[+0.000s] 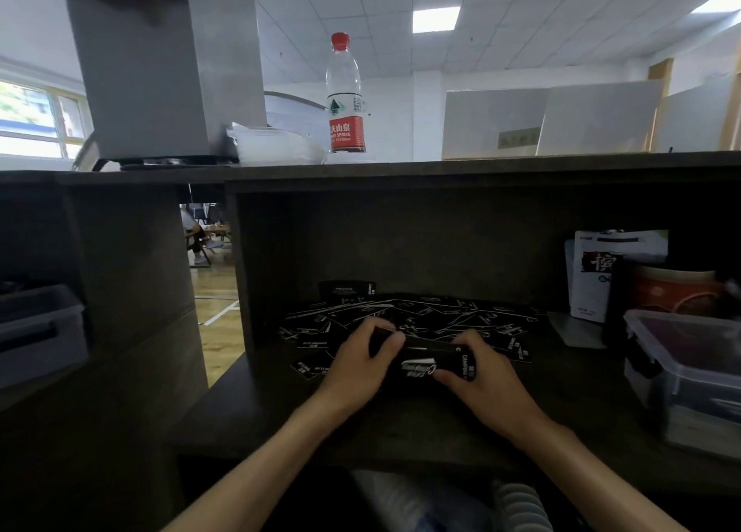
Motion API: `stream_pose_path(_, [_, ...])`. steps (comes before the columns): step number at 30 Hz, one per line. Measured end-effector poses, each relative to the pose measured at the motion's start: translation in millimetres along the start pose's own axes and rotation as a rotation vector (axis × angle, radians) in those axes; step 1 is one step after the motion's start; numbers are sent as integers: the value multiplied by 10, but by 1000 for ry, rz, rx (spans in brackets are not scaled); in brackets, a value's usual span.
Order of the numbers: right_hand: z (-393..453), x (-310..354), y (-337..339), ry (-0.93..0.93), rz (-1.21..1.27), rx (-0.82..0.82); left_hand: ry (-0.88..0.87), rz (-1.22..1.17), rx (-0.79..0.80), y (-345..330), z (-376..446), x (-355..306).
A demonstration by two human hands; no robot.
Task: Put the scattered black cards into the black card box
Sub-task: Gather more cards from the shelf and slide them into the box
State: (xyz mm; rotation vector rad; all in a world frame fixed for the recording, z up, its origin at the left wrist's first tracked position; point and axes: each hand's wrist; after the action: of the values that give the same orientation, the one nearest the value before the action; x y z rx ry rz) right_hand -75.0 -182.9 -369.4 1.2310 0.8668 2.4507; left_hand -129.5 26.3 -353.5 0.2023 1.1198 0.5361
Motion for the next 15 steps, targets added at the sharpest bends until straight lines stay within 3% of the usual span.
stream_pose_path(4, [120,374,-417,49,-26,38,-148,329,-123,427,-121,68])
stream_pose_path(8, [270,777,-879,124,-9,132,-112,568,-97,924,-324,295])
stream_pose_path(13, [270,977,-1285,177,51,250,-4,558,-98,1184,-582,534])
stream_pose_path(15, [288,951,-1219,147,187,212,-31,516,-144,1185,-601,596])
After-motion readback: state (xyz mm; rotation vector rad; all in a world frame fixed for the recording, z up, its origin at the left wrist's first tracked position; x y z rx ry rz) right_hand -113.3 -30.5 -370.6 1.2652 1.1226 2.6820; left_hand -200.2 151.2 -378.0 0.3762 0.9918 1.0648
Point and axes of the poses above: each hand's wrist, its own z-axis towards the middle knuckle, its own y-axis out of the back of the hand, x = y × z, and after that the axes turned 1 degree about x, right-handed
